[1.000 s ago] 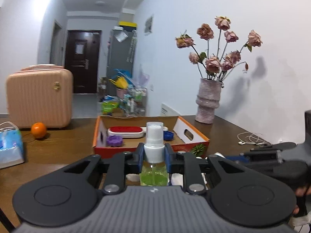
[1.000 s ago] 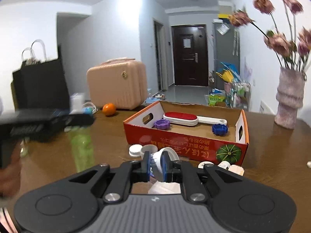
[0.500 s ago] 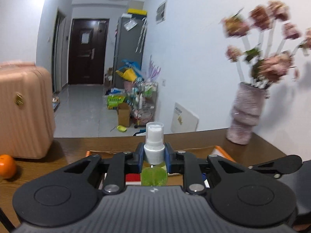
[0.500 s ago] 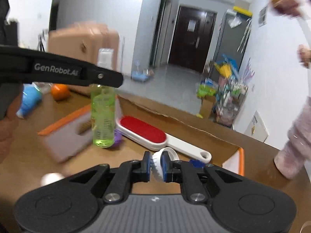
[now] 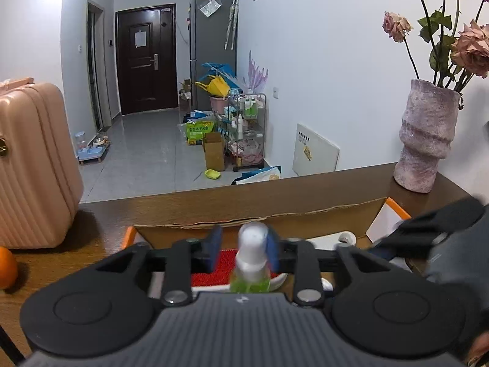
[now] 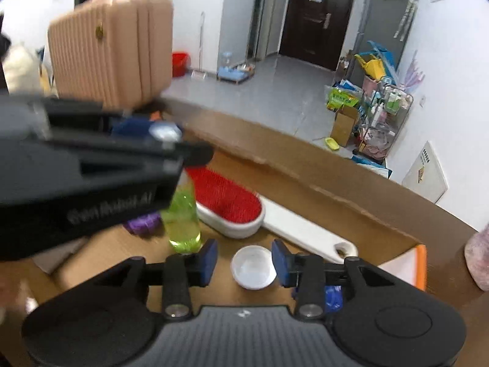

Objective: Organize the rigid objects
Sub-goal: 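Place the spray bottle in the box with the left tool while the right tool places a white lid, then grasp the white plastic container with the left tool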

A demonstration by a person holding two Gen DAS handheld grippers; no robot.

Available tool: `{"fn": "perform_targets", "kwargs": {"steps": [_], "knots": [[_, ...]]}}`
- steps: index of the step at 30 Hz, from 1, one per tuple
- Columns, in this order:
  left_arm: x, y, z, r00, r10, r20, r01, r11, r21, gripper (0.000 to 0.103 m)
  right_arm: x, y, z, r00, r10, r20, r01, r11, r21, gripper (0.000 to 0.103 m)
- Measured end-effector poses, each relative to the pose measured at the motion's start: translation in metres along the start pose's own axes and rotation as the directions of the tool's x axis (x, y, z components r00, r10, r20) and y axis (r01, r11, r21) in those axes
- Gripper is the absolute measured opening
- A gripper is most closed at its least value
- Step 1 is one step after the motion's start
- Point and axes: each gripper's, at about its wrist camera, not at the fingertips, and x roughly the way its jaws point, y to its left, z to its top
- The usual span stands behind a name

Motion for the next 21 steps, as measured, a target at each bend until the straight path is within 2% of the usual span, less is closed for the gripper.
{"fn": "perform_targets", "kwargs": {"steps": [2, 4, 7, 11, 16, 17, 21], "knots": [[-0.013, 0.001, 0.003, 1.0, 0.003, -0.001, -0.003, 1.0, 0.007, 0.06, -0.027, -0.004, 0.0, 1.0, -0.004, 0.03, 0.003, 1.0, 0.008, 0.039], [-0.027, 0.001, 0.008, 1.0, -0.006, 0.002, 0.006, 1.0, 0.008, 0.069, -0.054, -0.007, 0.0, 0.998, -0.02, 0.054, 0.02, 1.0, 0.007, 0.04], [-0.063, 0.009, 0.01, 1.0, 0.01, -0.004, -0.01, 1.0, 0.008, 0.071, -0.101, -0.009, -0.009, 0.996, -0.047, 0.078, 0.047, 0.999, 0.001, 0.043], [-0.132, 0.022, 0.003, 1.0, 0.007, 0.015, -0.007, 1.0, -0.007, 0.085, -0.16, -0.007, -0.03, 0.991, -0.07, 0.113, 0.069, 0.998, 0.013, 0.047], [-0.225, 0.032, -0.025, 1.0, -0.012, 0.025, 0.013, 0.999, -0.043, 0.093, -0.236, 0.002, -0.074, 0.977, -0.092, 0.192, 0.079, 0.994, 0.074, 0.049], [-0.243, 0.031, -0.034, 0.999, -0.014, 0.036, 0.015, 0.999, -0.042, 0.098, -0.247, 0.005, -0.085, 0.974, -0.093, 0.207, 0.077, 0.994, 0.083, 0.052], [-0.311, 0.027, -0.081, 0.998, -0.032, 0.052, 0.034, 0.999, -0.031, 0.101, -0.298, 0.032, -0.136, 0.951, -0.097, 0.293, 0.063, 0.99, 0.126, 0.055]]}}
